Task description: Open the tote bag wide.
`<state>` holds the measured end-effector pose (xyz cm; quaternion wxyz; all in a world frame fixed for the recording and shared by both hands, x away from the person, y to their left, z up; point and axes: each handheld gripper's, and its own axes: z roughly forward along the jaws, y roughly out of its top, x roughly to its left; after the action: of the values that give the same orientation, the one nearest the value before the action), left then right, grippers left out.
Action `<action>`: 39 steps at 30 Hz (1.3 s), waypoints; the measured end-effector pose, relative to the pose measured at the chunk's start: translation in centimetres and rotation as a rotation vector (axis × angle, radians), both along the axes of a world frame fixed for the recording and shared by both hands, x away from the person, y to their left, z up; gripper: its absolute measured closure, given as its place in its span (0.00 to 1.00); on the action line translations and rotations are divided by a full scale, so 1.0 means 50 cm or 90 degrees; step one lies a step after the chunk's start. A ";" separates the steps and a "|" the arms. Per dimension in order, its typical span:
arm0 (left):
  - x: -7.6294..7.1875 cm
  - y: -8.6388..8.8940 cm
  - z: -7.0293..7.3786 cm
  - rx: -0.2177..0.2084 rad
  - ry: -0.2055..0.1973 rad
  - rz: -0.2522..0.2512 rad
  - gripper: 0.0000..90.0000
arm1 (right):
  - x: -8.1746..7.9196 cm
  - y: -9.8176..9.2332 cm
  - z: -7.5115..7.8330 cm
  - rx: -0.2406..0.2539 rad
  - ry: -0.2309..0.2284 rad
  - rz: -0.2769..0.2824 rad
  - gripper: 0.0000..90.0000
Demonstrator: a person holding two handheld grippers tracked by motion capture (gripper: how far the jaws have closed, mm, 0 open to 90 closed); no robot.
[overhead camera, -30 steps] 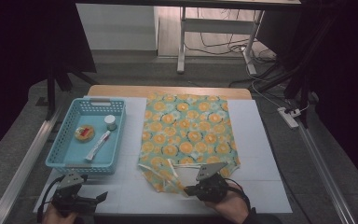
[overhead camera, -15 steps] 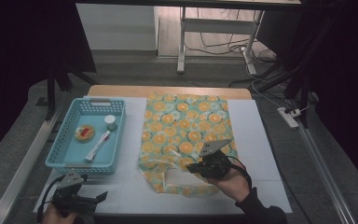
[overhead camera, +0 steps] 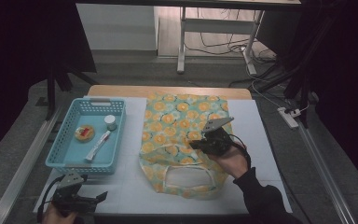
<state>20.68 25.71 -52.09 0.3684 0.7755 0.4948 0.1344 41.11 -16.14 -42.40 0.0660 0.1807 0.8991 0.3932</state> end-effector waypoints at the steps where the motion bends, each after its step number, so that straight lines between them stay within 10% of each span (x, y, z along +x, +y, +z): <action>1: 0.000 0.000 0.000 0.000 0.000 0.000 0.00 | 0.008 0.001 0.001 0.000 -0.003 -0.002 0.99; 23: 0.001 0.003 -0.001 -0.008 0.001 0.001 0.00 | 0.175 0.053 0.003 -0.018 -0.033 -0.059 0.99; 39: 0.001 0.004 -0.001 -0.011 0.003 0.000 0.00 | 0.273 0.097 -0.083 -0.022 -0.016 -0.113 0.99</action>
<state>20.73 25.92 -52.13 0.3741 0.7726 0.4966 0.1285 54.75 -11.27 -46.57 0.1152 0.2537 0.8851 0.3728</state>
